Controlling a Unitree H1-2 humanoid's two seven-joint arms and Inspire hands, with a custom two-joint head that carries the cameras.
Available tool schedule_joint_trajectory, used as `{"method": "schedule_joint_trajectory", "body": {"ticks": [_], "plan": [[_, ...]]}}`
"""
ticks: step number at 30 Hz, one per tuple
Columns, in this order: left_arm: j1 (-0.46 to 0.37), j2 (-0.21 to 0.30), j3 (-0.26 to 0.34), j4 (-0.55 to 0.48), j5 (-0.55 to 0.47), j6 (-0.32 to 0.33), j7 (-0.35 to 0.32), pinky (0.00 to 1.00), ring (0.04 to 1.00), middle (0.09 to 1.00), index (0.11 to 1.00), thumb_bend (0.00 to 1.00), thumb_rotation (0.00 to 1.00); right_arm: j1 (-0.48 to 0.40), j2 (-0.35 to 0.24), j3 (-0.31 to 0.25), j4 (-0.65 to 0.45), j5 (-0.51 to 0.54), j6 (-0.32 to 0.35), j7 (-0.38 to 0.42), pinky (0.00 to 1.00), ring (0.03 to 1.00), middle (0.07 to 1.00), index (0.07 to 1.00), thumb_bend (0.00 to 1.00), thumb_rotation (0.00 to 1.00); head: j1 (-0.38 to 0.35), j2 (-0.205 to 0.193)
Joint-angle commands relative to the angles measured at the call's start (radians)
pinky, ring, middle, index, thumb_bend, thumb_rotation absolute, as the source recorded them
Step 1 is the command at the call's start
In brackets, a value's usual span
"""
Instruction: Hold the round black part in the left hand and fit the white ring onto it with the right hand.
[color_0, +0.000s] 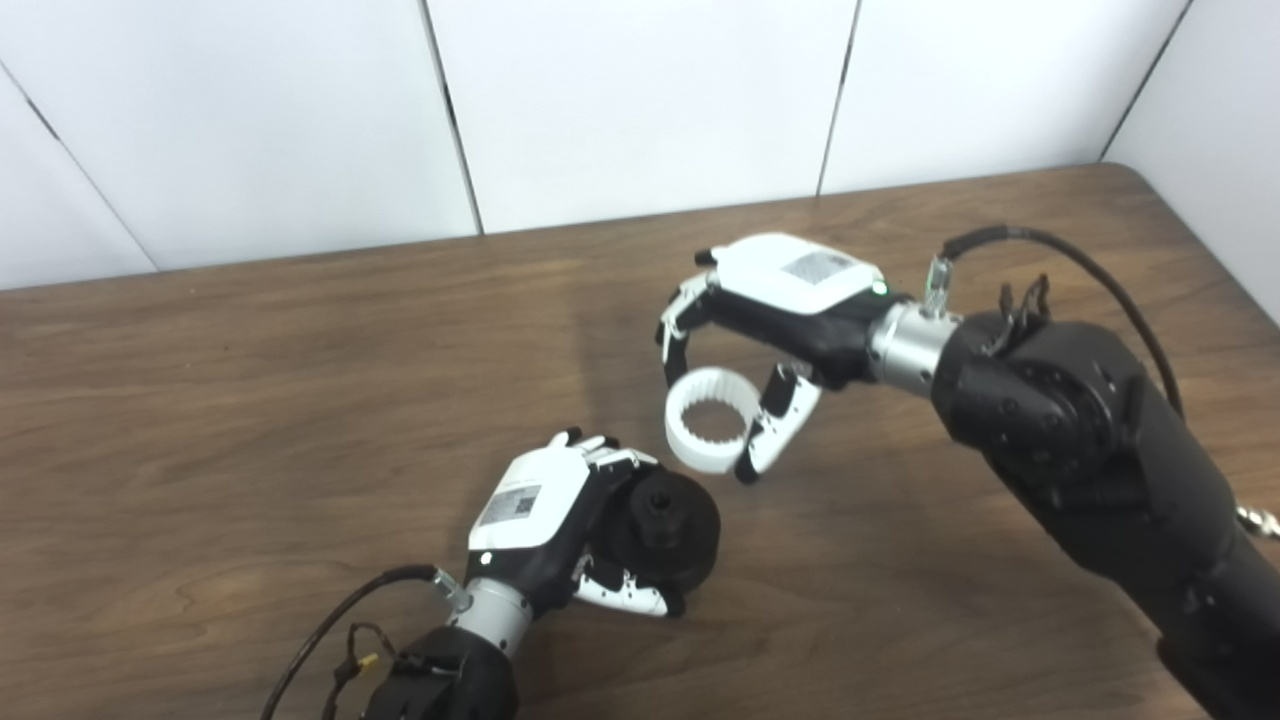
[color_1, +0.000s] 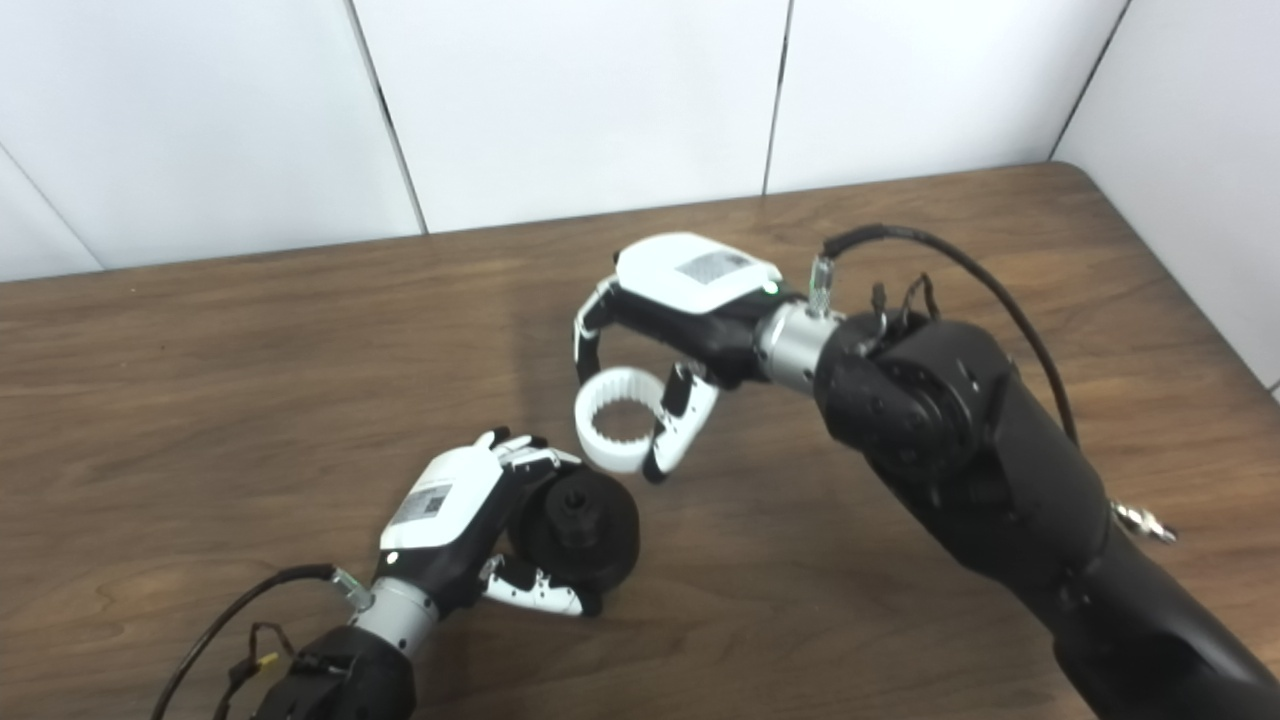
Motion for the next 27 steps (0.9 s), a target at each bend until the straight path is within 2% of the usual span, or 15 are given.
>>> {"method": "schedule_joint_trajectory", "body": {"ticks": [1, 10, 14, 27], "plan": [[-0.022, -0.007, -0.002, 0.005, 0.010, 0.010, -0.017, 1.00, 0.905, 0.786, 0.480, 0.53, 0.06, -0.030, 0.003, -0.018, -0.042, -0.012, -0.013, 0.000, 1.00, 0.870, 0.775, 0.481, 0.53, 0.14, 0.002, 0.008], [-0.032, -0.012, 0.002, -0.003, 0.011, 0.018, -0.034, 1.00, 0.909, 0.790, 0.479, 0.53, 0.06, -0.001, 0.020, -0.014, -0.063, -0.016, -0.030, 0.016, 1.00, 0.864, 0.776, 0.481, 0.53, 0.14, 0.003, 0.026], [-0.033, -0.012, 0.003, -0.006, 0.012, 0.021, -0.039, 1.00, 0.910, 0.792, 0.479, 0.53, 0.06, 0.028, 0.035, -0.010, -0.055, -0.028, -0.044, -0.001, 1.00, 0.860, 0.773, 0.482, 0.53, 0.14, 0.005, 0.030], [-0.032, -0.015, 0.004, -0.002, 0.010, 0.014, -0.029, 1.00, 0.904, 0.784, 0.479, 0.53, 0.06, 0.115, 0.074, -0.020, 0.011, -0.050, -0.144, -0.069, 1.00, 0.883, 0.792, 0.482, 0.52, 0.14, 0.001, 0.033]]}}
